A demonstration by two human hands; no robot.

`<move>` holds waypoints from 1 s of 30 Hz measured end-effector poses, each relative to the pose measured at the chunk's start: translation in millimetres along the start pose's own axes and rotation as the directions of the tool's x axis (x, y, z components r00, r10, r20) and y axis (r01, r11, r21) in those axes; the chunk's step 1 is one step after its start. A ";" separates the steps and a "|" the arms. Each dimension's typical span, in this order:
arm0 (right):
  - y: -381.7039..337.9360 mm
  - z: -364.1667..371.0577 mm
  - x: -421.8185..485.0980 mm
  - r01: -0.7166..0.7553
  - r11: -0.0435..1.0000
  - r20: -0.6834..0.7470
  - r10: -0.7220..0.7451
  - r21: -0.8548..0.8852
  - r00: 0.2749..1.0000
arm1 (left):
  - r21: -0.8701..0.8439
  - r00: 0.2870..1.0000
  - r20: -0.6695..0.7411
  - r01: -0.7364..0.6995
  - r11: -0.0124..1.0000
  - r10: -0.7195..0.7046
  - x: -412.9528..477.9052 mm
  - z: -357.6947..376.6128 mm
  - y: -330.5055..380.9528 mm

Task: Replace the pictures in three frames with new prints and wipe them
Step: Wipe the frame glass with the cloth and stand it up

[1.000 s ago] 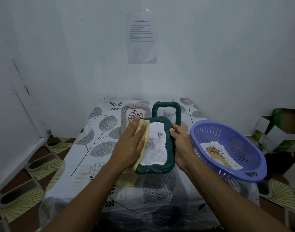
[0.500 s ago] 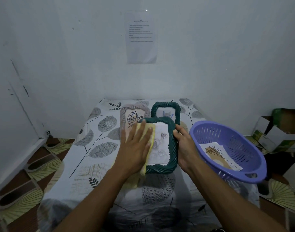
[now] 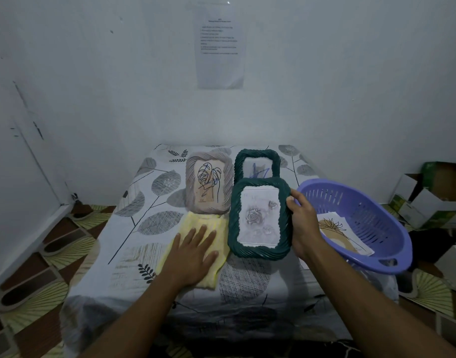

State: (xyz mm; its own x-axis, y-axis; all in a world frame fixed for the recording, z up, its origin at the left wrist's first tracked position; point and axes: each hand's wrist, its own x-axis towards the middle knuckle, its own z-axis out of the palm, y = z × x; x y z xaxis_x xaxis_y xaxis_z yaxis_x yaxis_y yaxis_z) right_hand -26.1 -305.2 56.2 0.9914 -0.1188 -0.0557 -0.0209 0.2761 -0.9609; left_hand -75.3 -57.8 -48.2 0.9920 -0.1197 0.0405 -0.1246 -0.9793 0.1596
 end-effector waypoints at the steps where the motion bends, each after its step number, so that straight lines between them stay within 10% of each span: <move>1: 0.2 -1.2 0.9 0.000 1.000 0.006 0.000 0.010 1.000 | 0.009 1.000 0.003 0.004 1.000 -0.004 -0.1 1.6 -0.6; 30: 18.7 67.6 -15.0 -0.044 0.991 0.208 0.017 0.128 0.978 | 0.015 0.970 -0.029 0.242 0.970 -0.241 -60.2 -15.6 -83.3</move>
State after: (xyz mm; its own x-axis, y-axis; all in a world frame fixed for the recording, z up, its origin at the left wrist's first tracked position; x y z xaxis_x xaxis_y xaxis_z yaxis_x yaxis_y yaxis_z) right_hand -32.6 -233.8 57.4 0.9961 0.0866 -0.0143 -0.0479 0.4006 -0.9150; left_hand -124.9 33.6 -48.5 0.9917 0.1251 0.0293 0.1193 -0.9815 0.1500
